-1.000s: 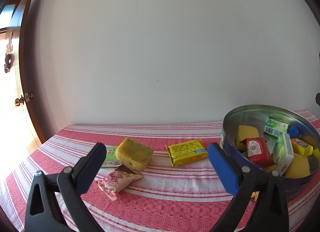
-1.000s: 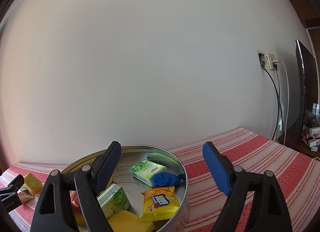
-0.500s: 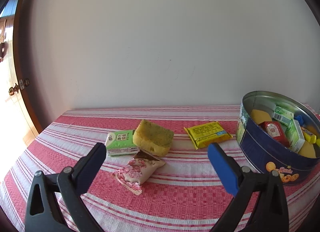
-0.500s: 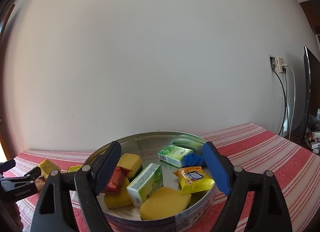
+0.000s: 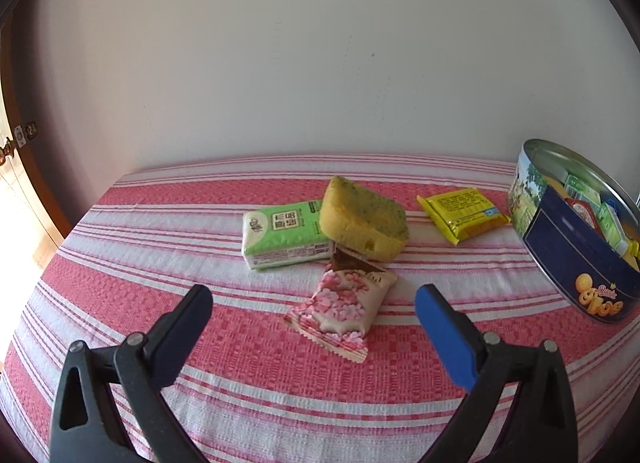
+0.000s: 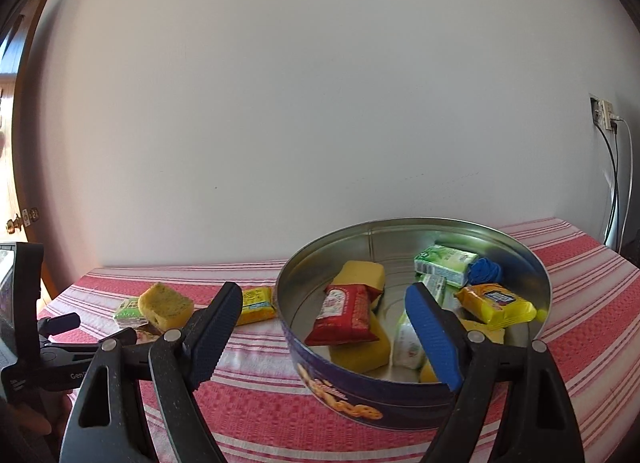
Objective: Organize objects
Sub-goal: 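Withdraw both grippers from the tin toward the remaining items, then grasp the pink floral packet with the left gripper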
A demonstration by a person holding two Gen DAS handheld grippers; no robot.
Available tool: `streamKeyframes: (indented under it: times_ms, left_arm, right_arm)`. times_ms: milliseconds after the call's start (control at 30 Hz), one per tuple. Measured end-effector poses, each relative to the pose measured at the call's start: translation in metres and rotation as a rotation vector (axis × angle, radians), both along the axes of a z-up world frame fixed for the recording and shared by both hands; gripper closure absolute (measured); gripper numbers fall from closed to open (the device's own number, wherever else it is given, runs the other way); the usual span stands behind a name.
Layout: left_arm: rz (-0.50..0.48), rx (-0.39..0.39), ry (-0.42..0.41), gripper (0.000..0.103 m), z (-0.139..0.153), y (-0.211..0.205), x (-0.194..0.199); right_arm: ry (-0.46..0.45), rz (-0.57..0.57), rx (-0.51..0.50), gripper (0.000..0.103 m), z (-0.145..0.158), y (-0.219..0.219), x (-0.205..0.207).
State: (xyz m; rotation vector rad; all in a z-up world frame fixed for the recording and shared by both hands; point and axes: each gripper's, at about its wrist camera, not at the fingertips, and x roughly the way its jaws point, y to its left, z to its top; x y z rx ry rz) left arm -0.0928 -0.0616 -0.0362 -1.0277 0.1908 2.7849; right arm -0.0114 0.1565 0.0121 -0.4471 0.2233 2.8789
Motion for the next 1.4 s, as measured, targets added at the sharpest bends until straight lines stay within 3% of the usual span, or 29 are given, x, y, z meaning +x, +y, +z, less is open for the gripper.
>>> streamKeyframes:
  times_ms: [200, 300, 433, 567, 700, 767, 833, 1033, 1100, 1167, 1233, 1333, 1400]
  left_arm:
    - [-0.016, -0.060, -0.134, 0.001, -0.019, 0.013, -0.018]
    - [-0.006, -0.069, -0.158, 0.005, -0.023, 0.015, -0.027]
    - [0.002, -0.049, -0.177, 0.014, -0.025, 0.013, -0.036]
    - [-0.005, 0.037, -0.222, 0.019, -0.027, 0.002, -0.044]
    - [0.002, 0.037, -0.220, 0.021, -0.027, 0.002, -0.042]
    - [0.004, 0.041, -0.213, 0.030, -0.026, 0.001, -0.041]
    - [0.007, 0.042, -0.203, 0.045, -0.024, -0.001, -0.040]
    - [-0.015, 0.071, -0.194, 0.057, -0.020, -0.009, -0.034]
    - [-0.026, 0.072, -0.198, 0.056, -0.020, -0.012, -0.034]
    - [-0.034, 0.024, -0.196, 0.044, -0.019, -0.012, -0.030]
    - [-0.042, -0.031, -0.168, 0.020, -0.016, -0.007, -0.025]
    - [-0.045, -0.099, -0.073, 0.007, -0.003, -0.003, -0.017]
    - [-0.046, -0.098, -0.034, 0.000, 0.003, -0.002, -0.020]
  right_arm:
    - [-0.069, 0.065, -0.015, 0.018, -0.004, -0.021, -0.018]
    - [-0.089, 0.095, -0.003, 0.018, -0.006, -0.027, -0.024]
    - [-0.099, 0.118, -0.009, 0.018, -0.007, -0.029, -0.024]
    - [-0.115, 0.127, -0.012, 0.018, -0.009, -0.030, -0.027]
    - [-0.132, 0.135, -0.008, 0.018, -0.009, -0.033, -0.031]
    - [-0.139, 0.137, -0.003, 0.018, -0.010, -0.035, -0.032]
    - [-0.145, 0.142, -0.002, 0.018, -0.011, -0.037, -0.033]
    - [-0.164, 0.157, -0.002, 0.018, -0.012, -0.042, -0.037]
    - [-0.172, 0.162, -0.006, 0.018, -0.013, -0.042, -0.039]
    - [-0.174, 0.167, -0.012, 0.018, -0.013, -0.042, -0.039]
    - [-0.173, 0.169, -0.019, 0.018, -0.013, -0.040, -0.039]
    - [-0.176, 0.176, -0.033, 0.018, -0.013, -0.038, -0.040]
    - [-0.180, 0.183, -0.040, 0.018, -0.013, -0.039, -0.040]
